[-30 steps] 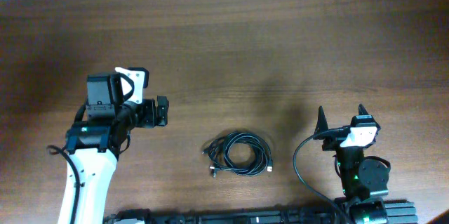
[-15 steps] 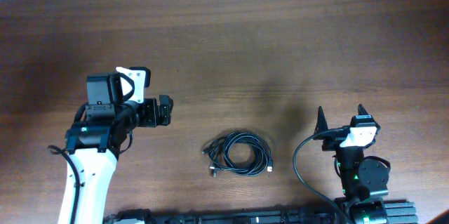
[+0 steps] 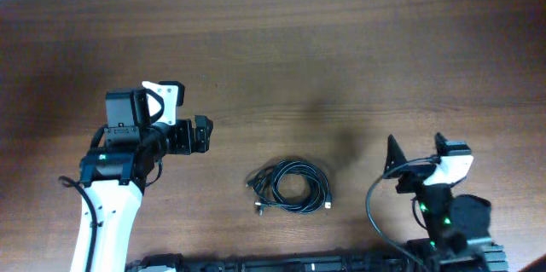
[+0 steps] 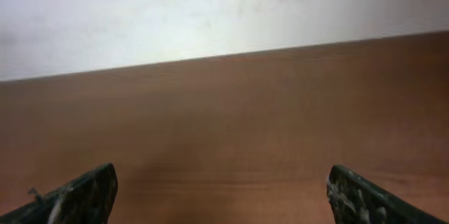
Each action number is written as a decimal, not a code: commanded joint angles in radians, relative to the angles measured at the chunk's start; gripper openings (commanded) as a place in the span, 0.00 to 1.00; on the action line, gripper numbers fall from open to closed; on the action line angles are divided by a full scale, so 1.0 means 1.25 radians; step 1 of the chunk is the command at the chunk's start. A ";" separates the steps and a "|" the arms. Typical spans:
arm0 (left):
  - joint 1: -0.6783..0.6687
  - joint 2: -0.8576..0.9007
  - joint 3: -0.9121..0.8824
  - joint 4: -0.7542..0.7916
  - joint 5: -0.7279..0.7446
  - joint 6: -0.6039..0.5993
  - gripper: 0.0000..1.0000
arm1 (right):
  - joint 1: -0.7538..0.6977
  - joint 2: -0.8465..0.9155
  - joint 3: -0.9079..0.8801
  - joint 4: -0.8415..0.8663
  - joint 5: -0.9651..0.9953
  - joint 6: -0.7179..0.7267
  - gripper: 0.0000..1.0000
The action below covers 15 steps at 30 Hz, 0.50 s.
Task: Untangle cables
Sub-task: 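Reach the right gripper down onto the black cable coil and grasp it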
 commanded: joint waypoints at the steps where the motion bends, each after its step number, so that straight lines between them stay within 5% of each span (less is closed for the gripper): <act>1: -0.003 0.003 0.018 0.002 0.014 -0.008 0.99 | 0.004 0.031 0.133 -0.078 -0.011 0.015 0.93; 15: -0.003 0.003 0.018 0.003 0.014 -0.008 0.99 | 0.004 0.533 0.517 -0.410 -0.298 0.012 0.93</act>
